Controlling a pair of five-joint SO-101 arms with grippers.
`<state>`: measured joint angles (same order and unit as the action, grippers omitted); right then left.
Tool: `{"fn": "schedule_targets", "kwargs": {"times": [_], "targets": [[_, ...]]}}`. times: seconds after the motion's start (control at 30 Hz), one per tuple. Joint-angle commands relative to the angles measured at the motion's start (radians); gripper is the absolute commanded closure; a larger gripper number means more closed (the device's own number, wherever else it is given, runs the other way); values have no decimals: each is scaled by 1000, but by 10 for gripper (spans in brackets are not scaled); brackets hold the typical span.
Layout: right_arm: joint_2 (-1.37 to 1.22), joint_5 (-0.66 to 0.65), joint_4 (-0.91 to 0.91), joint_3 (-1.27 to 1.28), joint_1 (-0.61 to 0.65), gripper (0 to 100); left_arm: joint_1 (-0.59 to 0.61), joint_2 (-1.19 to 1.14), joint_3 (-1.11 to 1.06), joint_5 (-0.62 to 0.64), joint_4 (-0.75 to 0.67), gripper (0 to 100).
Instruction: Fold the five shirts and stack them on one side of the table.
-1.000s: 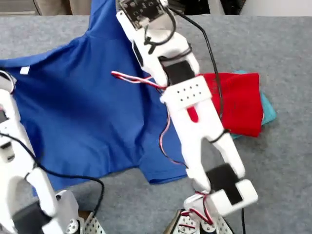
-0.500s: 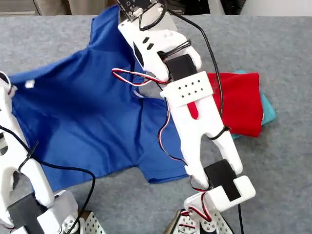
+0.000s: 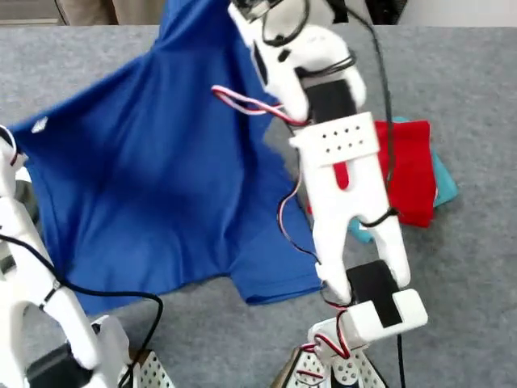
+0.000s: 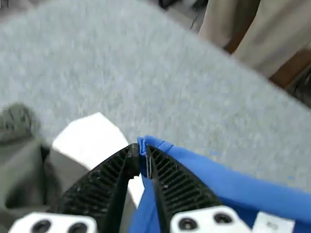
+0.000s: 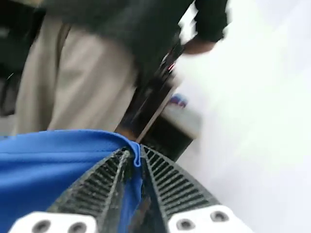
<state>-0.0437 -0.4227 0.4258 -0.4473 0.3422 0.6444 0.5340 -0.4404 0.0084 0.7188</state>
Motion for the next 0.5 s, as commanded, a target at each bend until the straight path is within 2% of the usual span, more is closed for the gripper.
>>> {"fn": "schedule_targets", "kwargs": {"times": [0.0,0.2,0.47], "targets": [[5,-5,41,-191,-27,995,-11,87,54,-8,-51,981],[5,-3,315,-456,-22,995,-52,148,48,-8,-58,981],[5,-5,634,-822,-24,995,-18,278,55,-11,-52,981]]}}
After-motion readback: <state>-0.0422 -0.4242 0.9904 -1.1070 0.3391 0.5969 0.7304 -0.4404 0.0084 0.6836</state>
